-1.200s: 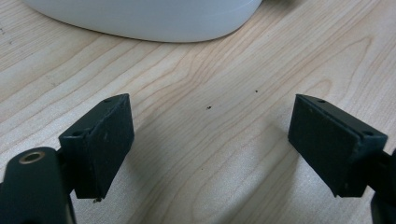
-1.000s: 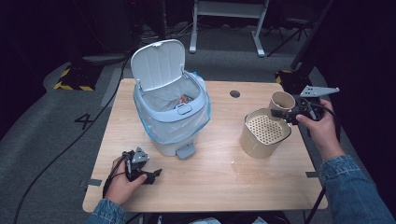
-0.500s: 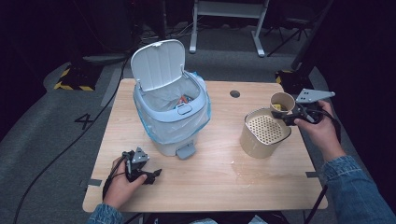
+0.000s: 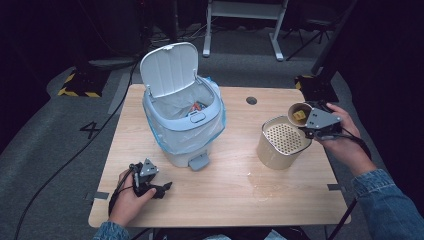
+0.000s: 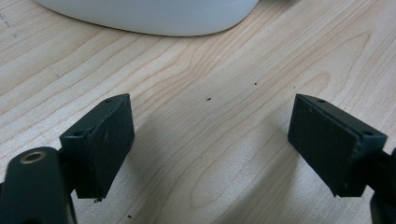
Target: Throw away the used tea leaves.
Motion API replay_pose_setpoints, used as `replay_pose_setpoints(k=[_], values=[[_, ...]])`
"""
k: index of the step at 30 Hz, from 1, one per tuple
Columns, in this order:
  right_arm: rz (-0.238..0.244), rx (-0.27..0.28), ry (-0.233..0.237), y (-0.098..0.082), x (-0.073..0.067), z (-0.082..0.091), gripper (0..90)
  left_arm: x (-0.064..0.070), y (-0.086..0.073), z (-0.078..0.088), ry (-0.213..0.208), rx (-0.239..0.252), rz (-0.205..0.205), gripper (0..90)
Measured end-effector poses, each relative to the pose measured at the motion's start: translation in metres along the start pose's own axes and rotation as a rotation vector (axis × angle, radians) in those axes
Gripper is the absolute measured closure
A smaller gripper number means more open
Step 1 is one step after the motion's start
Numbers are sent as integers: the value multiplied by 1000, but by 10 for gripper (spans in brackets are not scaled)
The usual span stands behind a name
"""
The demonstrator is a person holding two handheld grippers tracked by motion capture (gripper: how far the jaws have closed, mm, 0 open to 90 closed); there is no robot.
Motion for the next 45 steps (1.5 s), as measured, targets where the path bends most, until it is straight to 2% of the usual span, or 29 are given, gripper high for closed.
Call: replay_pose_setpoints(k=[3, 4, 5, 7, 11, 14, 16, 17, 18, 20, 25, 26, 27, 28, 31, 35, 36, 38, 41, 45], values=[[132, -56, -74, -1, -2, 2, 312, 0, 0, 0, 0, 0, 0, 148], [132, -56, -74, -1, -2, 2, 312, 0, 0, 0, 0, 0, 0, 148], [201, -81, -117, 0, -3, 3, 315, 0, 0, 0, -1, 0, 0, 148], [252, -97, -144, 0, -4, 4, 315, 0, 0, 0, -1, 0, 0, 148], [405, -162, -222, 0, -7, 5, 317, 0, 0, 0, 0, 0, 0, 148], [462, -195, -255, -2, -10, 4, 318, 0, 0, 0, 0, 0, 0, 148], [527, -215, -298, -3, -10, 3, 318, 0, 0, 0, 0, 0, 0, 148], [595, -244, -331, -3, -10, 4, 319, 0, 0, 0, 0, 0, 0, 148], [643, -262, -365, -3, -10, 4, 319, 0, 0, 0, 0, 0, 0, 148], [715, -283, -415, -2, -11, 4, 320, 0, 0, 0, 0, 0, 0, 148], [939, -377, -563, 2, -8, 8, 321, 0, 0, 0, 0, 0, 0, 148], [939, -377, -563, 2, -8, 8, 321, 0, 0, 0, 0, 0, 0, 148], [1032, -420, -628, 4, -9, 11, 321, 0, 0, 0, 0, 0, 0, 148], [1097, -438, -659, 6, -10, 11, 321, 0, 0, 0, 0, 0, 0, 148], [1212, -474, -738, 11, -16, 14, 321, 0, 0, 0, 0, 0, 0, 149], [1298, -502, -822, 17, -20, 19, 321, 0, 0, 0, 0, 0, 0, 149], [1336, -510, -841, 18, -21, 19, 321, 0, 0, 0, 0, 0, 0, 148], [1376, -530, -833, 17, -22, 18, 321, 0, 0, 0, 0, 0, 0, 148], [1391, -529, -824, 17, -24, 18, 321, 0, 0, 0, 1, 1, 0, 149], [1378, -514, -835, 17, -25, 18, 318, 1, -1, 0, -3, 0, 5, 149]])
Point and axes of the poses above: each handheld gripper's, and its own axes: z roughly backward along the jaws, y roughly out of its top, x roughly to its right, the point moved 9 cm from there along -z, roughly forward along the jaws, and after that the axes turned 9 degrees about -x, right-handed, at the moved point
